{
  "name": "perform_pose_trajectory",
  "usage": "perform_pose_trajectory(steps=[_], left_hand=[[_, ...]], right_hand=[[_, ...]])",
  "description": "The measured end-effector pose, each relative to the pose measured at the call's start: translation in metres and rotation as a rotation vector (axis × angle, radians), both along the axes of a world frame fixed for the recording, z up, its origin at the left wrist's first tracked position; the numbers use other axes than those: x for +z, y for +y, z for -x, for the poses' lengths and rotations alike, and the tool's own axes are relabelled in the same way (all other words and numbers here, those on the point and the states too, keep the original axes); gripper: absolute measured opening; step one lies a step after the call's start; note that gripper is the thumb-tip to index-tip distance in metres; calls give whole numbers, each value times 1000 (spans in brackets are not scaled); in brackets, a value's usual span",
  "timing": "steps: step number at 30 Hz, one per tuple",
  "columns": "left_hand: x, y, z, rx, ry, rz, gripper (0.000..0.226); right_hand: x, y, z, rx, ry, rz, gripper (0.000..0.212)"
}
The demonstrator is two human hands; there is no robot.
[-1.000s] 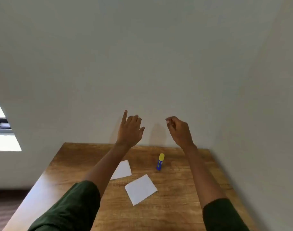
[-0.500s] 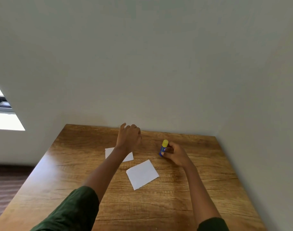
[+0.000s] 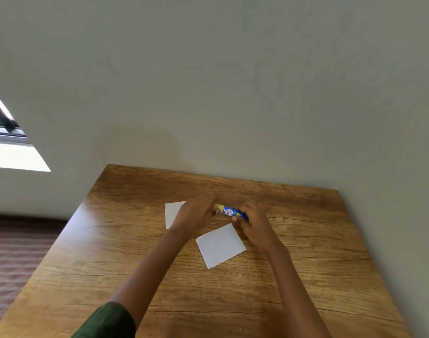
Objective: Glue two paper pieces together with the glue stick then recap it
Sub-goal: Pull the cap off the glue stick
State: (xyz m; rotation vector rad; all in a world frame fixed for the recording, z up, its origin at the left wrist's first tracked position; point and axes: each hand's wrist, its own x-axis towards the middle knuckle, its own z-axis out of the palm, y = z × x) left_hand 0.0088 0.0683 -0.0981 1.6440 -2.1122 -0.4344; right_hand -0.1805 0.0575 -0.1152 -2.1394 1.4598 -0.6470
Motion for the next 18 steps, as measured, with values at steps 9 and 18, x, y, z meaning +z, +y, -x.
perform_pose_trajectory(steps=[9, 18], left_hand=[[-5, 18, -17, 38, 35, -24, 27], [-8, 27, -19, 56, 83, 6, 27]], right_hand=[[-3, 10, -17, 42, -82, -55, 26], [-2, 16, -19, 33, -60, -60, 34]])
